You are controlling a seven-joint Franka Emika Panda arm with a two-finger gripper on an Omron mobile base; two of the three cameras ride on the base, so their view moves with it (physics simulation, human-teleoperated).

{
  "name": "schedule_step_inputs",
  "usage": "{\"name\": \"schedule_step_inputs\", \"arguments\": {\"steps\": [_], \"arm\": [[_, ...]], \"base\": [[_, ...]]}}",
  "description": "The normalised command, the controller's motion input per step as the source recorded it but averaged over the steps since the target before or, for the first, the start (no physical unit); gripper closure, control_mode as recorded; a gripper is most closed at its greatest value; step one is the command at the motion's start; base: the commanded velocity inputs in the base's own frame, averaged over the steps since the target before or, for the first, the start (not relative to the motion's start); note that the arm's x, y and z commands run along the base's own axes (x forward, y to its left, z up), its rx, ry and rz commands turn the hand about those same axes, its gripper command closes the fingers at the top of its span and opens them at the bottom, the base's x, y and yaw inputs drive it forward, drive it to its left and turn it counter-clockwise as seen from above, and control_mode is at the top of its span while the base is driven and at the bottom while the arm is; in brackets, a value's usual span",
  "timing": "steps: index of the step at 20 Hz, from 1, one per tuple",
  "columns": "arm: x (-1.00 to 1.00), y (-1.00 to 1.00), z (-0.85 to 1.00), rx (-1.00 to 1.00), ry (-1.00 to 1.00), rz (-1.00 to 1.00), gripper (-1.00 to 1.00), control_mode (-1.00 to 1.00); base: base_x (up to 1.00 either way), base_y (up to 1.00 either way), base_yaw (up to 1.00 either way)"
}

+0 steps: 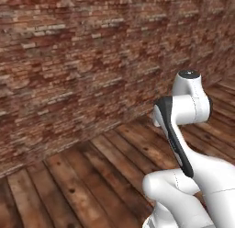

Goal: Pick up the tangerine and kiwi from the fridge and place one fruit on each plate on the dining counter.

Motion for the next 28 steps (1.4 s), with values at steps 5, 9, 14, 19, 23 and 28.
{"name": "schedule_step_inputs", "arguments": {"steps": [5,9,14,19,23,28], "arm": [[0.00,0.00,0.00,0.00,0.00,0.00,1.00,1.00],[0.00,0.00,0.00,0.00,0.00,0.00,1.00,1.00],[0.00,0.00,0.00,0.00,0.00,0.00,1.00,1.00],[0.00,0.00,0.00,0.00,0.00,0.00,1.00,1.00],[0.00,0.00,0.00,0.00,0.00,0.00,1.00,1.00],[0.00,0.00,0.00,0.00,0.00,0.00,1.00,1.00]], "base": [[0.80,0.58,-0.66],[0.66,0.53,-0.70],[0.76,0.48,-0.71],[0.78,0.41,-0.71],[0.87,0.29,-0.65],[1.00,0.48,-0.45]]}}
